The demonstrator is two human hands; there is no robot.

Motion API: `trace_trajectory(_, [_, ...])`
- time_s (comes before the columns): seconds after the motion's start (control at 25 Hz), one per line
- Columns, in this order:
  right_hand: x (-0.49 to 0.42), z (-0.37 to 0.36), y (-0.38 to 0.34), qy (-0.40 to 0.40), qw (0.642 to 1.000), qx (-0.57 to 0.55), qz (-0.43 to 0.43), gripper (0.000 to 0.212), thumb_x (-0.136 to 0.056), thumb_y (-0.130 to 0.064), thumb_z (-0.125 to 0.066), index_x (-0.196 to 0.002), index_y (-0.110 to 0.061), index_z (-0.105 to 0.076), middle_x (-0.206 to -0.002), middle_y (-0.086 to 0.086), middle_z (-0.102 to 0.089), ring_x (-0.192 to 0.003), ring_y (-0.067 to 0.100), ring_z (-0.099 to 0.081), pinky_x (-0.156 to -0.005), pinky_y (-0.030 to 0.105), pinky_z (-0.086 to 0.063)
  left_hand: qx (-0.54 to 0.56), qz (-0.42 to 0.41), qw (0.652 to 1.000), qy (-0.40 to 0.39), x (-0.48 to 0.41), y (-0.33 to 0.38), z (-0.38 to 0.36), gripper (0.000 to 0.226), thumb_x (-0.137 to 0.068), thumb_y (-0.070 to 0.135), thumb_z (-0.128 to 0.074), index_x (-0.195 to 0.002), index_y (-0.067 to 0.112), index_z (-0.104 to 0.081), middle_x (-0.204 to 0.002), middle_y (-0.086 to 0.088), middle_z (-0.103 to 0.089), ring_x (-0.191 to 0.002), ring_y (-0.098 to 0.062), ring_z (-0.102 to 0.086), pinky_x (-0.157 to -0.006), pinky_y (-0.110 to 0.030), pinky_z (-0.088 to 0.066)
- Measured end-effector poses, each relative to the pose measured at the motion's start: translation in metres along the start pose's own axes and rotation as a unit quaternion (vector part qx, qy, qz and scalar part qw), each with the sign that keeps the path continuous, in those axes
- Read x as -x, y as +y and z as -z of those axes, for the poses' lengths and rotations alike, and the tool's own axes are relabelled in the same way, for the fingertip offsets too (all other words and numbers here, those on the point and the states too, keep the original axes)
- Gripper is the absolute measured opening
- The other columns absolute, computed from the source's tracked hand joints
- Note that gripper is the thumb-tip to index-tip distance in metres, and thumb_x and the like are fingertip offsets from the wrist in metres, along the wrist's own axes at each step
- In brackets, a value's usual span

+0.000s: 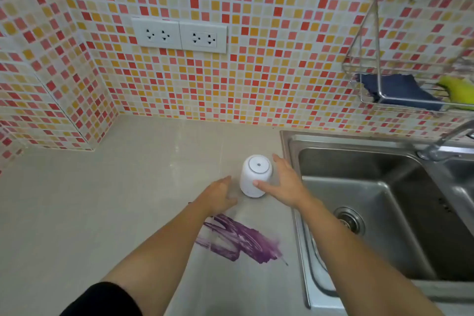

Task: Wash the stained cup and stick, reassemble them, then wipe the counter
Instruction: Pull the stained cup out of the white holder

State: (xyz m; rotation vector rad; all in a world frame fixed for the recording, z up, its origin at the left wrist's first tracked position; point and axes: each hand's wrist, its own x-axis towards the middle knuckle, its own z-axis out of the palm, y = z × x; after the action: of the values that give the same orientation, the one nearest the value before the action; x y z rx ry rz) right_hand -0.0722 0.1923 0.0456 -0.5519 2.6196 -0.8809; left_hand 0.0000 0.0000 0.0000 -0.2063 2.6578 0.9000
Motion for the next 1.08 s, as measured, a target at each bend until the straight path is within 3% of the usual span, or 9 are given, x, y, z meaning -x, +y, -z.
trace_trajectory(0.08, [-0.013,-0.003,0.003,-0.015,1.000,0.003,0.017,0.111,-0.066,-0.054,-0.076,-0.149,-0.018,-0.011,-0.155,0.000,-0.017,-0.141,0.017,-0.019,-0.112,0.032,-0.019,0.057,-0.021,0.998,0.012,-0.012,-0.003,-0.009,0.060,-0.085,0.027,-0.060,-0.137,0.010,-0.037,-0.137,-0.012,-0.049,-0.122,-0.027,-0.048,-0.103,-0.037,-0.040])
trace_trajectory(0.16, [-0.019,-0.009,0.004,-0.024,0.999,0.015,0.023,0.114,-0.061,-0.053,-0.079,-0.148,-0.020,-0.014,-0.153,0.000,-0.024,-0.138,0.020,-0.026,-0.111,0.036,-0.024,0.115,-0.038,0.992,0.026,-0.016,0.000,-0.019,0.058,-0.079,0.029,-0.067,-0.131,0.020,-0.043,-0.128,-0.001,-0.056,-0.111,-0.019,-0.054,-0.096,-0.035,-0.045])
trace_trajectory(0.28, [-0.027,-0.012,0.007,0.004,0.999,0.000,0.041,0.095,-0.058,-0.050,-0.080,-0.137,-0.027,-0.033,-0.135,-0.004,-0.048,-0.122,0.020,-0.046,-0.098,0.036,-0.041,0.196,-0.033,0.979,0.044,-0.025,0.004,-0.025,0.072,-0.071,0.031,-0.077,-0.133,0.029,-0.042,-0.122,0.009,-0.059,-0.108,-0.012,-0.056,-0.091,-0.025,-0.045])
trace_trajectory(0.44, [-0.030,-0.005,0.009,0.026,0.997,-0.047,0.046,0.079,-0.058,-0.044,-0.084,-0.125,-0.028,-0.045,-0.117,-0.009,-0.056,-0.103,0.012,-0.053,-0.083,0.024,-0.042,0.250,-0.023,0.965,0.074,-0.032,0.012,-0.029,0.083,-0.062,0.030,-0.085,-0.134,0.028,-0.042,-0.122,0.009,-0.059,-0.110,-0.012,-0.056,-0.090,-0.025,-0.045])
trace_trajectory(0.72, [-0.035,0.000,0.006,0.047,0.995,-0.075,0.035,0.081,-0.059,-0.045,-0.084,-0.127,-0.024,-0.045,-0.118,-0.006,-0.057,-0.100,0.011,-0.052,-0.083,0.023,-0.045,0.277,-0.030,0.955,0.107,-0.037,0.014,-0.030,0.089,-0.061,0.035,-0.086,-0.137,0.026,-0.040,-0.129,0.008,-0.056,-0.112,-0.009,-0.053,-0.092,-0.022,-0.043])
trace_trajectory(1.08, [-0.035,0.005,0.003,0.057,0.997,-0.045,0.032,0.085,-0.053,-0.052,-0.083,-0.124,-0.023,-0.046,-0.118,-0.005,-0.059,-0.102,0.015,-0.056,-0.088,0.034,-0.051,0.273,-0.025,0.958,0.086,-0.037,0.016,-0.026,0.082,-0.062,0.029,-0.086,-0.134,0.026,-0.046,-0.113,0.013,-0.059,-0.103,-0.007,-0.055,-0.083,-0.015,-0.040])
